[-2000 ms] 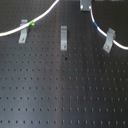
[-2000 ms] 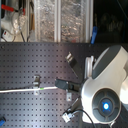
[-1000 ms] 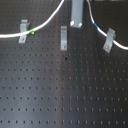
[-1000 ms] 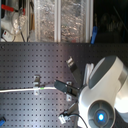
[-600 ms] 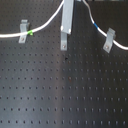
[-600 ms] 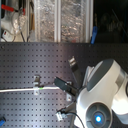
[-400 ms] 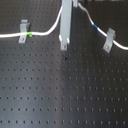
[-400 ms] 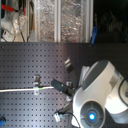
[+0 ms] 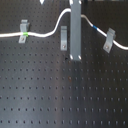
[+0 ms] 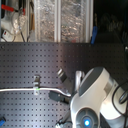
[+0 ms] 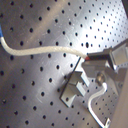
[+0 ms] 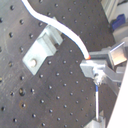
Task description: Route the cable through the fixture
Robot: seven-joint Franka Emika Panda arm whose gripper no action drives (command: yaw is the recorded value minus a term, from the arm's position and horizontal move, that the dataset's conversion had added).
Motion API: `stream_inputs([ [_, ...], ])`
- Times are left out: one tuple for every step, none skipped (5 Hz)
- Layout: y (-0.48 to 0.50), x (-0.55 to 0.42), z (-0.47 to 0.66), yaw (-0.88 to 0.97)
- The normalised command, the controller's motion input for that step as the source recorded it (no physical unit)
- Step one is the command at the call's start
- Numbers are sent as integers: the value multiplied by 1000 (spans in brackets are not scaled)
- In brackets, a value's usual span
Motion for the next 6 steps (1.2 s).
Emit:
stream_inputs([
  [120,-198,223,-583],
  [-17,-223,224,-583],
  [-339,-314,296,-460],
  [-100,-372,136,0],
  [21,-380,24,103],
  [101,-388,5,426],
])
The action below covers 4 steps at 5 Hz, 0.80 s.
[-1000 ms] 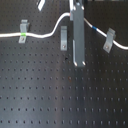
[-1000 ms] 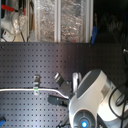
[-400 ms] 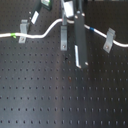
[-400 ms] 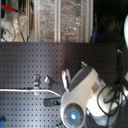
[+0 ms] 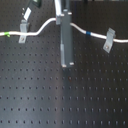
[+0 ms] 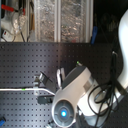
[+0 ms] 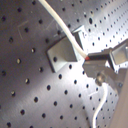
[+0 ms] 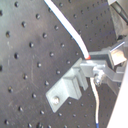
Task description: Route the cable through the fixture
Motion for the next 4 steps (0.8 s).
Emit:
stream_inputs([
  [183,-304,92,420],
  [312,-46,598,0],
  [17,-1,0,-14],
  [19,-1,0,0],
])
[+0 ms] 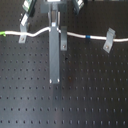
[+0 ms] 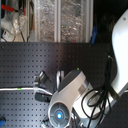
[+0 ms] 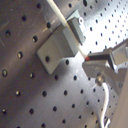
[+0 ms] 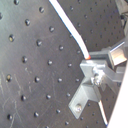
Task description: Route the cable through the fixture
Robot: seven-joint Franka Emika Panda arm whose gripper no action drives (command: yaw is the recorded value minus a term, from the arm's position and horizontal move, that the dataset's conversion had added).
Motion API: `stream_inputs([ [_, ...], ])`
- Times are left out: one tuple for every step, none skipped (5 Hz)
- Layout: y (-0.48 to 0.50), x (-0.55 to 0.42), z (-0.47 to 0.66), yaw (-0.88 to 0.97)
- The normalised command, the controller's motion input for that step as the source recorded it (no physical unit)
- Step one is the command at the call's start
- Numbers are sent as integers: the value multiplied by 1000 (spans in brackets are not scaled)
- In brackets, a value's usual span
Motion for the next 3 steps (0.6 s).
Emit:
stream_inputs([
  [162,-41,191,0],
  [365,-186,585,-49],
  [340,-59,156,0],
])
